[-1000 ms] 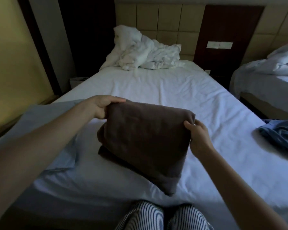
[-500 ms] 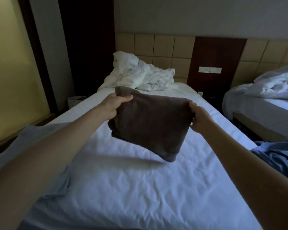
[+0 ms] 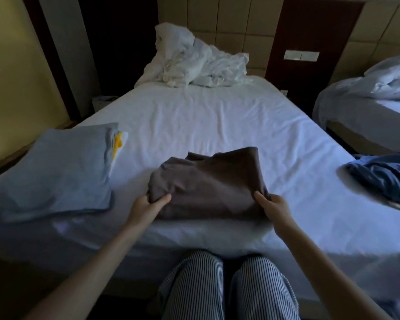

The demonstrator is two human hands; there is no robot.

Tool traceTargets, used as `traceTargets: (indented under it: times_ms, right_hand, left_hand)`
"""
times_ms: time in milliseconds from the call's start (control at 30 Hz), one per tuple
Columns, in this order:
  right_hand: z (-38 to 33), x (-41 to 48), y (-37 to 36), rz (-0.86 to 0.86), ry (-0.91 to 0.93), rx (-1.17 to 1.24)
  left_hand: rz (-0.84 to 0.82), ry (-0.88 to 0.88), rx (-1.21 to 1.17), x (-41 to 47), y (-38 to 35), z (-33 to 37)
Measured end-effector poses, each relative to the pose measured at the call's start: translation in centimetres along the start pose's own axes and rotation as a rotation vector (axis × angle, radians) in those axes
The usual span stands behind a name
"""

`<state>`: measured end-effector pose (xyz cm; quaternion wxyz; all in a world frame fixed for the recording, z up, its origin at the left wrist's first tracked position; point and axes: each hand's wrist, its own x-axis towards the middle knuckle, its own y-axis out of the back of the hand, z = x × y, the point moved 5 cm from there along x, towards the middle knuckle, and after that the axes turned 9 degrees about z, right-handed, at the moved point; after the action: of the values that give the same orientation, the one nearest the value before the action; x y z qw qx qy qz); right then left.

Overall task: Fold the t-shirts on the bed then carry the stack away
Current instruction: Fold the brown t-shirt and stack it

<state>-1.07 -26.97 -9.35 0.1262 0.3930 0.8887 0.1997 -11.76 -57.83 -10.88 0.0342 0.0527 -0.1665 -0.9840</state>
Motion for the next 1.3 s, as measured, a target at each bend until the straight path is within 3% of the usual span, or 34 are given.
traceTargets:
  times_ms: [100,233,400,533,633,733,833,900,967,1033,1067,1133,1300]
  right_hand:
    - [-0.9,0.2,-0.2,-0.036,0.007,-0.052]
    - [-3.4,0.8,0.3,-0.165,-0.048,-0.027]
    - [-7.4,3.0,-1.4,-0.203,-0.082,0.164]
    - [-5.7,3.8,-2.7,-0.280,-0.169,0.372]
    - [-3.3,4.6,-3.5,-0.225,-0.165,0.164]
    - [-4.0,5.3,-3.5,-0.146,-0.016,-0.140]
    - [-6.4,5.4,-2.6,-0.036,0.203,-0.429]
    - [-8.8,4.2,-2.3,0.061,0.412,-0.526]
    - [-10.7,2.3,-3.4,0.034,0.685,-0.570]
    - [-10.3,1.5,-5.7,-0.127,0.840,-0.775]
    - [-9.1,1.7,-6.8,-0.224,0.819,-0.889]
    - [-6.1,3.1,-8.3,-0.361,0.683,-0.981]
    - [-3.4,4.8,-10.4,-0.352,0.636,-0.998]
  left_hand:
    - [-0.073,0.006,0.095,0.1,-0.2,0.6]
    - [-0.194,0.147,-0.104,2.1,0.1,2.6]
    - [-0.099,0.055,-0.055,4.1,-0.8,5.9]
    - [0.134,-0.250,0.030,3.4,-0.6,4.0]
    - [0.297,-0.313,0.158,2.0,0.3,0.6]
    - [0.215,-0.212,0.296,3.6,-0.2,0.5]
    - [0.135,-0.238,0.533,4.5,-0.2,3.0]
    - [0.248,-0.401,0.746,3.9,0.0,5.4]
    - [0.329,-0.753,0.749,2.1,-1.3,8.5]
    - [0.169,-0.962,0.776,1.0,-4.2,9.9]
    - [0.035,-0.952,0.889,1.3,-6.1,9.6]
    - [-0.199,-0.802,1.123,3.0,-9.0,6.9]
    - [-0.324,-0.620,1.042,6.0,-11.0,3.1]
